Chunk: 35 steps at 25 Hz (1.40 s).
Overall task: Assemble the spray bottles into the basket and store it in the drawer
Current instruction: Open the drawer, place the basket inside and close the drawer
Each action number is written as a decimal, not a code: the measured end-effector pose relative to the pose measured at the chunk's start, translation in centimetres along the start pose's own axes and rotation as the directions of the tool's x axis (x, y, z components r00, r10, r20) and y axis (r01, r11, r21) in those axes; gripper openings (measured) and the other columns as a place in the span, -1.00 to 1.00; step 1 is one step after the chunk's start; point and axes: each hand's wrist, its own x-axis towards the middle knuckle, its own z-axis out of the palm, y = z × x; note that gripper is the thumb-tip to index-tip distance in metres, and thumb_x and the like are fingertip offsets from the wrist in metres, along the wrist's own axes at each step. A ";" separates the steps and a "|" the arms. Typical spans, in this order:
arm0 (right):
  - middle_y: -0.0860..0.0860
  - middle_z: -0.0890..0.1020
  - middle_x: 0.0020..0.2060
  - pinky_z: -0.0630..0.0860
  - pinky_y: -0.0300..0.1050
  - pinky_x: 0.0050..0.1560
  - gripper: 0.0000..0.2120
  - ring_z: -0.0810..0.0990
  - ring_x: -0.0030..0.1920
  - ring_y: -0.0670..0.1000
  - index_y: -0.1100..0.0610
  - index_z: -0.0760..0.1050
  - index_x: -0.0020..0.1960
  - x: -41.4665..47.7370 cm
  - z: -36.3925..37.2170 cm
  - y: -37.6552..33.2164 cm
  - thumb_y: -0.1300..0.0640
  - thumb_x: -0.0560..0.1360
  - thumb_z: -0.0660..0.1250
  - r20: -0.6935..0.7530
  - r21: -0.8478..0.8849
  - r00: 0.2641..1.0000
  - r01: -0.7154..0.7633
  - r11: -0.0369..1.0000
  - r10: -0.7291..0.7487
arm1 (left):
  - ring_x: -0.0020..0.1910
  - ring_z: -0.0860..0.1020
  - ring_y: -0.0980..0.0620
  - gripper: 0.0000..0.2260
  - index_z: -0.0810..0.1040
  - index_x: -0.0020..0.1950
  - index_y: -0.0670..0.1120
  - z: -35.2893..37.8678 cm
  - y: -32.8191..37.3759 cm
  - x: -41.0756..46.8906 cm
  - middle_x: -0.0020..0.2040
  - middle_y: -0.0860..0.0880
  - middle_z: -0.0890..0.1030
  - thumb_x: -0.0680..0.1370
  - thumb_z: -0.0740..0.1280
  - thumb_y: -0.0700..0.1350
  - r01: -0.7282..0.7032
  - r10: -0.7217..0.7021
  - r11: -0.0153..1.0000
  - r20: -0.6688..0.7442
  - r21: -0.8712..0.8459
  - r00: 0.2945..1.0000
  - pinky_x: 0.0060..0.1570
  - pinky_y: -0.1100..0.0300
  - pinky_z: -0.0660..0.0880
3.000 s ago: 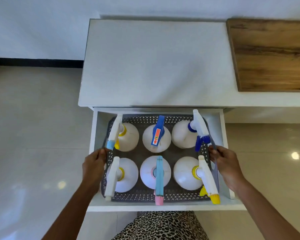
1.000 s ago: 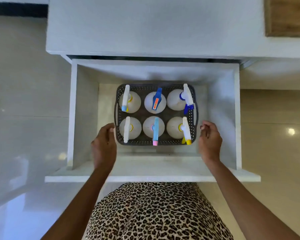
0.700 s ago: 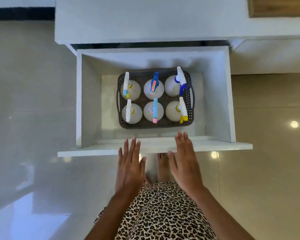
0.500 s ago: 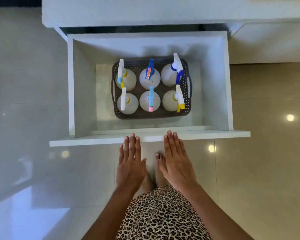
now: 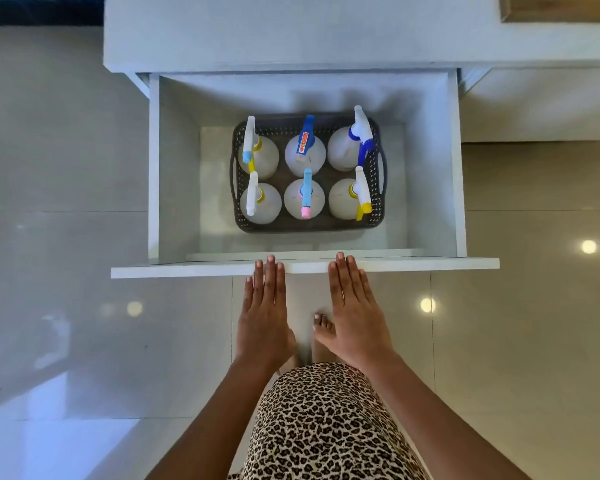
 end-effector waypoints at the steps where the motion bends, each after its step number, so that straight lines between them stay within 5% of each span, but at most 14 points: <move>1: 0.14 -0.12 0.50 -0.28 -0.09 0.45 -0.03 -0.15 0.51 0.11 0.21 -0.20 0.49 0.7 -0.4 0.1 -0.19 0.37 0.29 0.009 -0.013 1.000 0.002 1.000 -0.002 | 0.49 -0.02 -0.19 -0.07 -0.01 0.47 -0.23 -0.7 0.0 0.7 0.49 -0.22 -0.02 0.24 0.42 -0.06 -0.002 0.002 1.000 0.012 0.003 1.000 0.45 -0.05 -0.01; 4: 0.12 -0.23 0.48 -0.37 -0.06 0.48 0.05 -0.29 0.48 0.11 0.18 -0.28 0.48 2.9 -1.7 0.2 -0.23 0.35 0.33 0.009 -0.042 1.000 0.010 0.999 -0.010 | 0.42 -0.35 -0.13 -0.11 -0.36 0.41 -0.18 -2.9 0.0 3.0 0.43 -0.15 -0.37 0.40 0.27 -0.01 -0.013 0.018 0.999 0.101 -0.053 0.995 0.41 0.00 -0.27; 7: 0.11 -0.28 0.47 -0.31 -0.03 0.44 0.09 -0.32 0.47 0.12 0.17 -0.34 0.46 5.1 -2.8 0.2 -0.27 0.34 0.33 0.020 -0.050 1.000 -0.004 0.999 0.005 | 0.37 -0.45 -0.12 -0.09 -0.45 0.36 -0.18 -4.4 -0.1 5.2 0.37 -0.13 -0.47 0.42 0.25 0.02 -0.008 0.012 0.999 0.107 -0.039 0.994 0.41 0.00 -0.32; 15: 0.11 -0.33 0.46 -0.29 -0.03 0.46 0.13 -0.34 0.47 0.10 0.16 -0.44 0.43 12.2 -6.0 1.0 -0.25 0.34 0.35 -0.018 -0.018 1.000 -0.010 1.000 0.009 | 0.36 -0.45 -0.13 -0.06 -0.39 0.42 -0.19 -7.8 -1.0 12.5 0.42 -0.15 -0.45 0.42 0.27 0.09 -0.016 0.017 1.000 0.111 -0.010 0.994 0.44 -0.04 -0.30; 23: 0.10 -0.23 0.48 -0.20 0.01 0.47 0.12 -0.24 0.49 0.12 0.17 -0.31 0.47 19.7 -8.9 2.2 -0.28 0.30 0.37 -0.073 -0.013 0.997 -0.005 1.000 0.004 | 0.37 -0.44 -0.15 -0.08 -0.51 0.32 -0.15 -10.2 -1.5 20.0 0.36 -0.15 -0.48 0.44 0.22 0.11 0.031 -0.033 0.999 0.070 0.032 0.997 0.41 -0.05 -0.34; 26: 0.12 -0.13 0.49 -0.20 0.01 0.52 0.05 -0.12 0.50 0.12 0.19 -0.19 0.48 22.6 -8.8 3.1 -0.23 0.32 0.39 -0.203 -0.120 0.979 -0.029 0.992 0.004 | 0.41 -0.40 -0.15 -0.06 -0.38 0.42 -0.13 -10.1 -2.1 22.7 0.44 -0.15 -0.36 0.40 0.29 0.10 0.027 -0.024 0.998 -0.057 0.063 0.998 0.39 -0.06 -0.45; 28: 0.10 -0.30 0.48 -0.29 -0.01 0.46 -0.01 -0.24 0.50 0.08 0.18 -0.23 0.48 24.6 -8.6 4.0 -0.18 0.38 0.35 -0.254 -0.222 0.967 -0.022 0.975 -0.036 | 0.45 -0.36 -0.13 -0.04 -0.26 0.46 -0.14 -9.7 -2.7 24.3 0.49 -0.15 -0.25 0.34 0.36 0.05 0.029 -0.011 0.993 -0.160 0.110 0.987 0.39 -0.06 -0.39; 31: 0.08 -0.47 0.42 -0.35 0.00 0.44 -0.06 -0.44 0.45 0.03 0.19 -0.34 0.46 27.2 -9.0 5.6 -0.14 0.45 0.26 -0.284 -0.348 0.951 0.017 0.938 -0.122 | 0.45 -0.41 -0.10 -0.02 -0.29 0.46 -0.17 -9.6 -3.4 26.6 0.49 -0.11 -0.33 0.33 0.38 -0.07 0.011 0.041 0.977 -0.241 0.211 0.970 0.42 -0.05 -0.37; 35: 0.12 -0.44 0.43 -0.37 0.06 0.45 -0.02 -0.42 0.45 0.06 0.24 -0.31 0.45 28.6 -9.1 6.9 -0.12 0.42 0.32 -0.381 -0.476 0.902 -0.004 0.879 -0.203 | 0.46 -0.37 -0.15 -0.10 -0.21 0.47 -0.18 -9.1 -4.5 28.3 0.46 -0.14 -0.43 0.35 0.36 -0.14 0.041 0.074 0.935 -0.307 0.352 0.949 0.41 -0.09 -0.41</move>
